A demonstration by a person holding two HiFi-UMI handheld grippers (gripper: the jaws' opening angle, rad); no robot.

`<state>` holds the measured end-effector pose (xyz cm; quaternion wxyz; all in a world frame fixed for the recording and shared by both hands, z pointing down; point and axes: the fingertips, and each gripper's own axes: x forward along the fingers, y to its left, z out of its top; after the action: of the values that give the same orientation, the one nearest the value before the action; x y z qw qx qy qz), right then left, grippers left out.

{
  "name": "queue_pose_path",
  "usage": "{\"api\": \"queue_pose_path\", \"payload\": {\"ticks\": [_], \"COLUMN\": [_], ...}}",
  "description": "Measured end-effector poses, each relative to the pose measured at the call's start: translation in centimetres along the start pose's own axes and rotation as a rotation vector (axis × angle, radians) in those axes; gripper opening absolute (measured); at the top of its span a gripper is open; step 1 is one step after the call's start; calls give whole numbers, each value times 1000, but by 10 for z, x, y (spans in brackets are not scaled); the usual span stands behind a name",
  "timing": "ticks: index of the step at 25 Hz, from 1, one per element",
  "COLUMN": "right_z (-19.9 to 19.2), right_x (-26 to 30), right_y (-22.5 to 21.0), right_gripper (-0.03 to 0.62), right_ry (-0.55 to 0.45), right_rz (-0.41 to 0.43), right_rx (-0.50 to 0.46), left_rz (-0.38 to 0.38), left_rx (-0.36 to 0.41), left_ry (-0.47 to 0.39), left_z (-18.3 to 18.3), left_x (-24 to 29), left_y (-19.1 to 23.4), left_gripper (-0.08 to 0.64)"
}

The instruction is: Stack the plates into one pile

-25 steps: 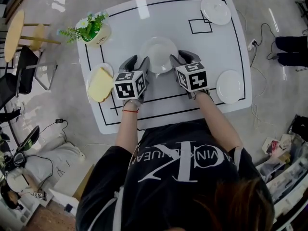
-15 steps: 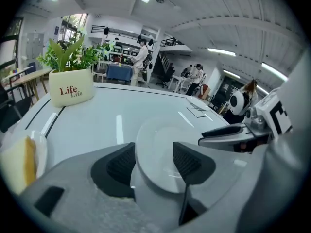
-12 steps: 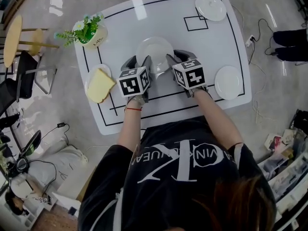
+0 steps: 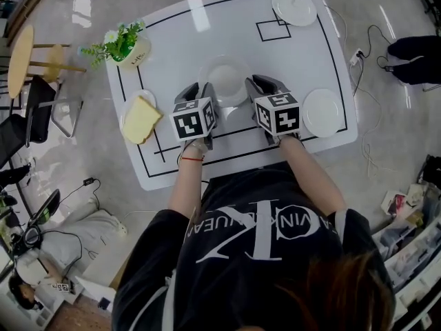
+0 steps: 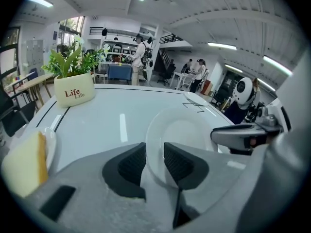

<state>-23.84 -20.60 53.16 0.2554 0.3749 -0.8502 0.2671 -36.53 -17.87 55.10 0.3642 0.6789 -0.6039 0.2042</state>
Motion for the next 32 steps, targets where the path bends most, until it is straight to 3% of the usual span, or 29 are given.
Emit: {"api": "queue_pose_path", "payload": {"ticks": [12, 24, 32], "right_z": [-7, -19, -42], "right_x": [-69, -150, -191], "right_y": [-33, -119, -168], "right_gripper": [60, 60, 60], "right_ry": [-75, -147, -166], "right_rz": [-13, -73, -136], "right_rx": [63, 177, 259], "left_rz": [-53, -153, -223], "left_rx": [27, 65, 136], "left_ry": [-31, -1, 54], "left_z": [6, 0, -11], "left_x": [-8, 9, 19], "left_y": [-67, -186, -251], "left_gripper": [109, 109, 109]}}
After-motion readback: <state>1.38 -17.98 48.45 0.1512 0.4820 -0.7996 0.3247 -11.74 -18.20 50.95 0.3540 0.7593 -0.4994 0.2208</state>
